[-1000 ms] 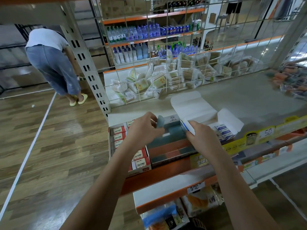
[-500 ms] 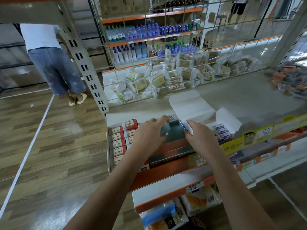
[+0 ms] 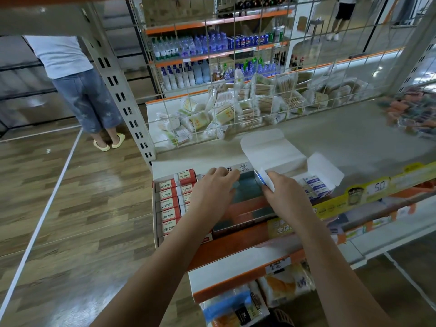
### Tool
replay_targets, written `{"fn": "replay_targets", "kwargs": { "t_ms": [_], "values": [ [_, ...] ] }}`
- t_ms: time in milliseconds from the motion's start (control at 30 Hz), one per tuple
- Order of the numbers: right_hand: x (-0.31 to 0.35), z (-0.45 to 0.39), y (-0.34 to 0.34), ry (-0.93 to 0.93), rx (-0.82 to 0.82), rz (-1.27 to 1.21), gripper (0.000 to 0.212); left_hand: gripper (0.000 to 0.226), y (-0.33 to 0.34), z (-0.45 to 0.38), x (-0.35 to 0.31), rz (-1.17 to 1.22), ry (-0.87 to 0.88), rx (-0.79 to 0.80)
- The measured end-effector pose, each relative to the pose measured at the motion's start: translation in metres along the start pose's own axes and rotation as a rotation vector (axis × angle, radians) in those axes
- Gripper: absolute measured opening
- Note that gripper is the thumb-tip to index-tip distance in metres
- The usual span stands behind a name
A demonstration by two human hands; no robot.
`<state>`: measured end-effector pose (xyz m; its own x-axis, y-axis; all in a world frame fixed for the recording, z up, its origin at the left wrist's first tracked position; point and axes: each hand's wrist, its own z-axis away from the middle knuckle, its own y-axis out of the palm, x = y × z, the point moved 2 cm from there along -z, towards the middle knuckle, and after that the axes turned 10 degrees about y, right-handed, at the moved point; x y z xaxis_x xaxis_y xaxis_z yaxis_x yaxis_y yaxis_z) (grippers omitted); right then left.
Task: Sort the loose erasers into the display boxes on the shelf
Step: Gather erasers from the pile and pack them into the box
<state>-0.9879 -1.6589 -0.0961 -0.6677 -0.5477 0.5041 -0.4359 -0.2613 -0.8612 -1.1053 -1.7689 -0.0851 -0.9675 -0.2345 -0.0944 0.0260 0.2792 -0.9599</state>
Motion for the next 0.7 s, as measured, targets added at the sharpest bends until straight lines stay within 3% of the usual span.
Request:
{"fn": "replay_targets", "kwargs": {
  "t_ms": [400,700],
  "values": [
    [-0.002,-0.001,0.003,0.007,0.002,0.006,0.016,0.025,-0.002,-0.014,-0.001,-0.047,0.026,0.012],
    [0.0,-0.001,0.0,0.018,-0.001,0.022,0.018,0.025,0.004,-0.019,-0.001,-0.133,0.095,0.11]
  ]
}}
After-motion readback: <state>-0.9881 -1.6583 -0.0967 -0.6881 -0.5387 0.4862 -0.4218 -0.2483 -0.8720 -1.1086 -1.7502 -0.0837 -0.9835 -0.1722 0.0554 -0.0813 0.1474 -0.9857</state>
